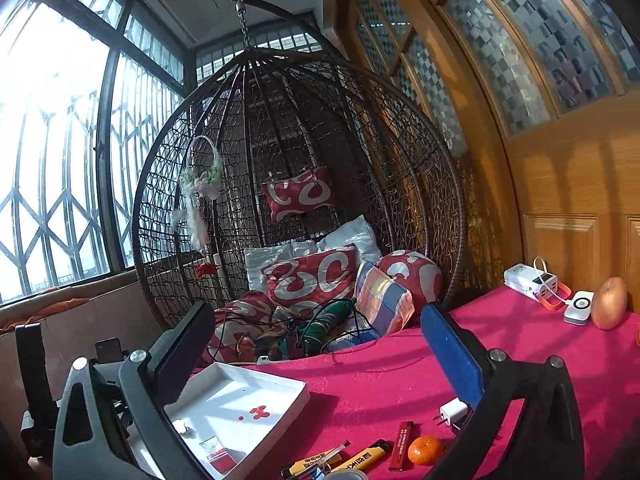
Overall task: Organize rigid objects
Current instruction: 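Move the right tool back over the table to the orange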
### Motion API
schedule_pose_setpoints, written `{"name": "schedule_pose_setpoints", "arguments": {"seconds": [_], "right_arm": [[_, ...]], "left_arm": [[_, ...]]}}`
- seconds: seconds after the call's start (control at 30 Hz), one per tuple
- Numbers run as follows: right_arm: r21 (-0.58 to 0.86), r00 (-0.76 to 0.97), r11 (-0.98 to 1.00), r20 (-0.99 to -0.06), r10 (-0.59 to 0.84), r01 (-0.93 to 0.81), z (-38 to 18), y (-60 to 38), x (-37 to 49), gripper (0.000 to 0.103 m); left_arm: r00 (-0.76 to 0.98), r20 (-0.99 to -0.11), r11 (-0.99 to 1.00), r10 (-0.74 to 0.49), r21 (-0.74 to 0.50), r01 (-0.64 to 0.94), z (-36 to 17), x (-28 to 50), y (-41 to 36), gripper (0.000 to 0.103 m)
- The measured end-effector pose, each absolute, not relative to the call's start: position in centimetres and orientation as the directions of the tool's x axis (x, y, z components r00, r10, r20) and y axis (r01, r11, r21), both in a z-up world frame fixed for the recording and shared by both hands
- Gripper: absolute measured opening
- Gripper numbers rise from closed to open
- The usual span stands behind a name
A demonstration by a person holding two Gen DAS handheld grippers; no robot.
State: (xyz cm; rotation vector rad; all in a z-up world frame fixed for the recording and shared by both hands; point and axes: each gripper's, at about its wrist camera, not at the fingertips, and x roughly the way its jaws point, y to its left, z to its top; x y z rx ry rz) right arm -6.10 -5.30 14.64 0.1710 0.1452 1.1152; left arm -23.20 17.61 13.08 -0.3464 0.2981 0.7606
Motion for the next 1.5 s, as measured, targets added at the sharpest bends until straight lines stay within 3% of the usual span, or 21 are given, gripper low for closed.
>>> {"name": "schedule_pose_setpoints", "arguments": {"seconds": [0.53,0.73,0.97,1.1,1.23,1.33,1.37,1.43,1.5], "right_arm": [[0.264,0.504,0.510,-0.096,0.859,-0.819,12.3,-8.0,-3.0,0.103],[0.299,0.544,0.564,-0.155,0.825,-0.770,10.8,-9.4,-1.0,0.103],[0.319,0.564,0.605,-0.221,0.796,-0.730,9.2,-10.6,0.8,0.103],[0.326,0.504,0.576,-0.284,0.816,-0.750,8.0,-10.5,2.2,0.103],[0.281,0.377,0.518,-0.429,0.821,-0.808,5.9,-8.8,3.4,0.103],[0.230,0.342,0.515,-0.522,0.782,-0.826,4.2,-7.4,3.4,0.103],[0.215,0.332,0.505,-0.536,0.776,-0.836,3.8,-7.0,3.3,0.103],[0.190,0.313,0.486,-0.558,0.768,-0.853,3.4,-6.0,3.0,0.103],[0.168,0.287,0.454,-0.576,0.765,-0.875,3.0,-4.6,2.8,0.100]], "left_arm": [[0.756,-0.421,0.744,0.502,-0.235,-0.625,11.4,-23.1,17.2,0.103],[0.757,-0.528,0.808,0.385,-0.203,-0.553,9.1,-20.4,16.2,0.103],[0.744,-0.644,0.921,0.178,-0.156,-0.356,5.6,-14.7,11.9,0.103],[0.700,-0.700,0.957,0.141,-0.086,-0.279,3.7,-11.6,10.2,0.103],[0.652,-0.738,0.969,0.171,0.006,-0.247,2.4,-9.2,9.4,0.103],[0.639,-0.753,0.973,0.156,0.005,-0.231,1.6,-8.5,9.1,0.102],[0.641,-0.753,0.973,0.148,-0.005,-0.231,1.3,-8.4,9.0,0.100],[0.631,-0.761,0.970,0.147,-0.012,-0.241,0.8,-8.3,9.1,0.077],[0.611,-0.779,0.968,0.144,-0.017,-0.249,0.1,-8.1,9.3,0.065]]}}
